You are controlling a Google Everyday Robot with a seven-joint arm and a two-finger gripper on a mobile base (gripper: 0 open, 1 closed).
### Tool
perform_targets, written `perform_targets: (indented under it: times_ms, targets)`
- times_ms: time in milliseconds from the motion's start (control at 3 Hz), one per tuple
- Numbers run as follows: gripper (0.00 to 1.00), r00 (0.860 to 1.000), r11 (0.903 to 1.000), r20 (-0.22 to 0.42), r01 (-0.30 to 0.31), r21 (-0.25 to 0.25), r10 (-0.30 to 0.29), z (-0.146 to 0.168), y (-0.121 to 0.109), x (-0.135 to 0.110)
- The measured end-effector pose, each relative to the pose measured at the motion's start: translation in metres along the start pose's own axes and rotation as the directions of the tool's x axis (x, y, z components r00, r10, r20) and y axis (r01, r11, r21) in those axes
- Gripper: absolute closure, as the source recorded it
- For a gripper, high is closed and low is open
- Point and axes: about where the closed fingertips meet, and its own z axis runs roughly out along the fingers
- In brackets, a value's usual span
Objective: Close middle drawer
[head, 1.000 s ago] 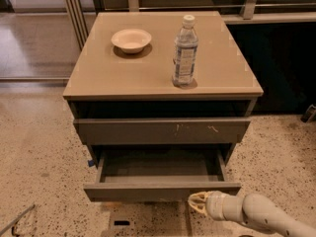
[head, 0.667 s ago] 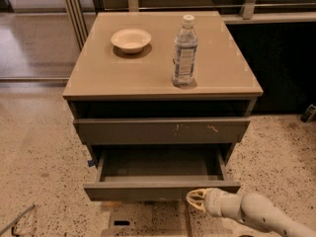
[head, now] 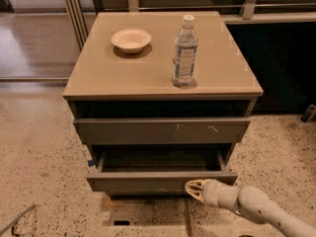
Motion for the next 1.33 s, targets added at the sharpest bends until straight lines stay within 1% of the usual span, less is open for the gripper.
perform_targets:
  times_ms: [333, 667, 1000, 1333]
  targets:
    - [1.0, 1.0, 0.9999, -0.002, 0.002, 0.016, -0.002, 0.01, -0.016, 0.003]
    - [1.0, 1.0, 0.9998, -0.018, 0.003, 0.019, -0.002, 0.02, -0.032, 0.007]
    - [1.0, 0.998, 0.9999, -0.056, -0.007, 0.013, 0.008, 0.034, -0.05, 0.015]
    - [1.0, 0.994, 0.9996, -0.105, -0.026, 0.011, 0.027, 0.048, -0.071, 0.028]
